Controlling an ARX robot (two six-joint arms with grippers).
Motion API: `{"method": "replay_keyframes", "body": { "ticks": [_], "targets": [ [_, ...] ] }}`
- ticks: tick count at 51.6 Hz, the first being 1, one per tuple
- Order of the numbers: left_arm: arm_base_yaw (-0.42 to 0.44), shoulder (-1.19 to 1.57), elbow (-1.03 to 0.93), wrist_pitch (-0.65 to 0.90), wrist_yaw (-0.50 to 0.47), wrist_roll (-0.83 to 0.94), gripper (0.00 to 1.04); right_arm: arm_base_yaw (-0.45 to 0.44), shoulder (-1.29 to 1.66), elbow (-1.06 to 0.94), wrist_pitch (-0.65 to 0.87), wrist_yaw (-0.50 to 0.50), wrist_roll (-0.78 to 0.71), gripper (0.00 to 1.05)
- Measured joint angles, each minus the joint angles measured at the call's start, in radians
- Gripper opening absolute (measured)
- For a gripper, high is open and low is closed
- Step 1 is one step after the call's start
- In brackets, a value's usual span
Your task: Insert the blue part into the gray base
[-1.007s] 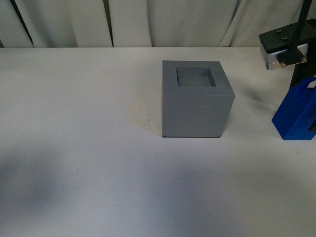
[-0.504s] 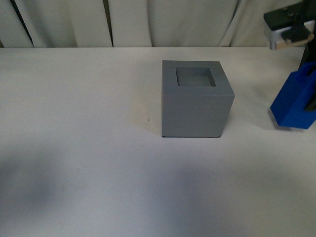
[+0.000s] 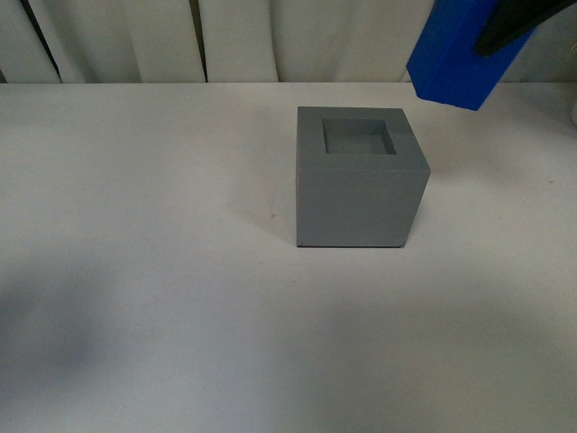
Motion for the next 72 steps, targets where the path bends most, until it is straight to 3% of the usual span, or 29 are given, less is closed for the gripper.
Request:
{"method": "replay_keyframes", "body": {
  "ticks": [26,72],
  "targets": [
    [0.0,0.0,0.0,0.0,0.0,0.0,0.99,0.122,0.003,-0.087,0.091,0.034,0.065,0.47],
    [0.0,0.0,0.0,0.0,0.0,0.0,0.99,0.137,0.023,-0.119,0.159,0.024,0.125,0.47]
  ]
}}
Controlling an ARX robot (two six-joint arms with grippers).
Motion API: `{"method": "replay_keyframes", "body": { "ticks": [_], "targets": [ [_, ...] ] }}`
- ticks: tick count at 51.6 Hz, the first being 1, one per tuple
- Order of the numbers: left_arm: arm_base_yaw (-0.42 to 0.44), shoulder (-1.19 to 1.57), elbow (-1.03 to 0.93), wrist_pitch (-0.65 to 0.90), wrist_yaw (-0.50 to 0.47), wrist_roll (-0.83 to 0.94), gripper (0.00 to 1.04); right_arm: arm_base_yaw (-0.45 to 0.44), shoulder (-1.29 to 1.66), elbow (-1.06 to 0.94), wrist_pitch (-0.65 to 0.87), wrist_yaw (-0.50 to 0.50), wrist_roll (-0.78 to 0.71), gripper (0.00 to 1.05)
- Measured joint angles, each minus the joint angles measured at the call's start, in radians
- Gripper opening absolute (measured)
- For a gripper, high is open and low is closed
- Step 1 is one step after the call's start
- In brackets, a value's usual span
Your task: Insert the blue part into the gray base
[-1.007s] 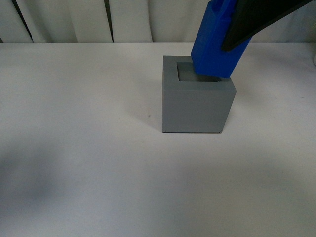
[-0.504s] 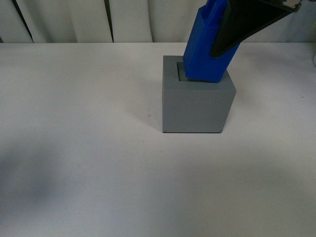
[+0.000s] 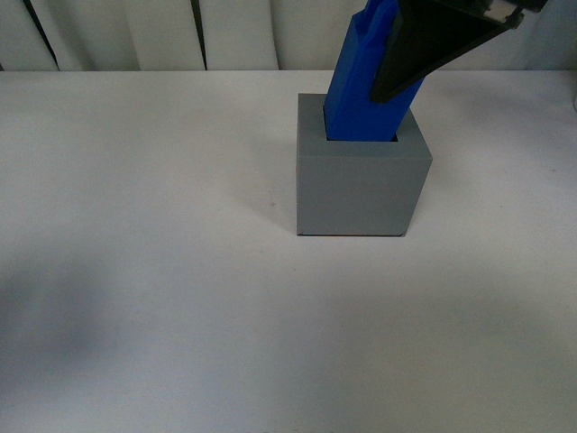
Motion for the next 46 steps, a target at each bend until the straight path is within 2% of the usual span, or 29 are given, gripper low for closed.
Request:
{"method": "replay_keyframes", "body": {
  "ticks": [46],
  "targets": [
    [0.0,0.0,0.0,0.0,0.0,0.0,0.99,0.003,0.008,0.006,-0.001,0.024,-0.001,0.47]
  ]
}}
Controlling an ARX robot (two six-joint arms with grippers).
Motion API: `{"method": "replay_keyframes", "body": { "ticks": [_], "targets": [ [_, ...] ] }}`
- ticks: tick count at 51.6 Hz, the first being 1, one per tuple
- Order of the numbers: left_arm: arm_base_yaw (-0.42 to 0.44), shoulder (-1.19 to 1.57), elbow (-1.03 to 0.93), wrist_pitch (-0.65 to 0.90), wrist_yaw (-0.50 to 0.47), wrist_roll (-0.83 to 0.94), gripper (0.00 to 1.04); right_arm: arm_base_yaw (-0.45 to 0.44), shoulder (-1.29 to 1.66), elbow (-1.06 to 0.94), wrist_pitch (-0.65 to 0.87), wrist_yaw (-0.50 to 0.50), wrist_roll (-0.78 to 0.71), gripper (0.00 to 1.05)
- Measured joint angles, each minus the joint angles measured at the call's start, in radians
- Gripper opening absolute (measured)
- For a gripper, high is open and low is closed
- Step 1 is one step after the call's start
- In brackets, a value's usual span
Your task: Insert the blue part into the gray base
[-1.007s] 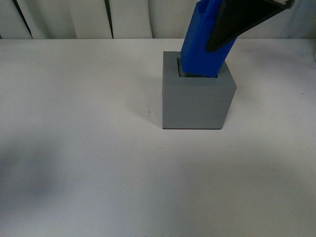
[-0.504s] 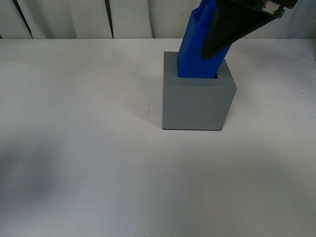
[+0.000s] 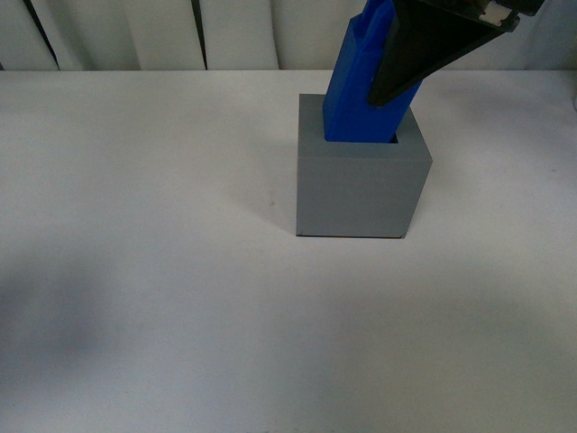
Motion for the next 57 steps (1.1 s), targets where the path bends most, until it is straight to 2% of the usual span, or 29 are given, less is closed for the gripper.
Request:
{"method": "replay_keyframes", "body": {
  "ticks": [21,40,42,45,57],
  "targets": [
    [0.0,0.0,0.0,0.0,0.0,0.0,0.99,0.0,0.009,-0.003,0.009,0.018,-0.006,0.47],
    [0.0,0.0,0.0,0.0,0.0,0.0,0.99,-0.007,0.007,-0.006,0.019,-0.039,0.014,0.97],
    [0.0,0.0,0.0,0.0,0.0,0.0,0.99,-0.01,0.005,-0.006,0.021,-0.047,0.019,0.99],
    [0.0,0.0,0.0,0.0,0.0,0.0,0.99,-0.015,-0.008,-0.008,0.024,-0.064,0.021,0.97],
    [0.0,0.0,0.0,0.0,0.0,0.0,0.99,-0.052,-0.115,-0.061,0.045,-0.154,0.032,0.97]
  ]
}}
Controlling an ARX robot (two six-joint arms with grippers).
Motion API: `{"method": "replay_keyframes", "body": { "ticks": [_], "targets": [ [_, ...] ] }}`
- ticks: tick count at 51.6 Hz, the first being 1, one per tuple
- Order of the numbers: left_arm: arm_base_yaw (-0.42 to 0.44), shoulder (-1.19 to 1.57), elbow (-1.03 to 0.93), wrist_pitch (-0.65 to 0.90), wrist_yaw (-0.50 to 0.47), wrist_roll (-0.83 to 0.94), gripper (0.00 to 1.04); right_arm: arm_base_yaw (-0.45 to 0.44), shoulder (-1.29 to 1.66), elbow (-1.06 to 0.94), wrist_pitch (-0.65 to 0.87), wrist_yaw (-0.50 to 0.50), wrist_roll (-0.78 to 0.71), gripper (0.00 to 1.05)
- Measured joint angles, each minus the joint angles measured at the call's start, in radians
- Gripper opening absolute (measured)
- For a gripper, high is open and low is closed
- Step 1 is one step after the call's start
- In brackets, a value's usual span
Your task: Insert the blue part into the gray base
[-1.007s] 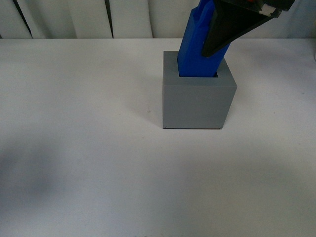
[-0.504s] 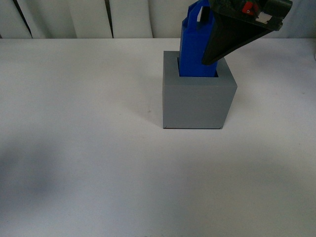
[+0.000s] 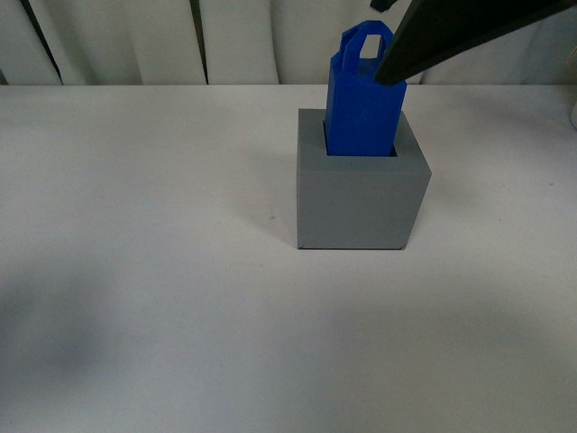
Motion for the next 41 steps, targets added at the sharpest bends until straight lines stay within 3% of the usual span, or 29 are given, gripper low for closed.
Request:
{"method": "replay_keyframes", "body": {
  "ticks": [19,25,34,41],
  "targets": [
    [0.0,0.0,0.0,0.0,0.0,0.0,0.99,-0.177,-0.253,-0.278,0.175,-0.227,0.045,0.97],
    [0.0,0.0,0.0,0.0,0.0,0.0,0.99,-0.272,-0.334,-0.42,0.27,-0.36,0.087,0.97],
    [0.0,0.0,0.0,0.0,0.0,0.0,0.99,-0.375,-0.46,-0.636,0.512,-0.536,0.25,0.97],
    [0.0,0.0,0.0,0.0,0.0,0.0,0.99,-0.426,-0.565,-0.805,0.658,-0.568,0.396,0.97]
  ]
}}
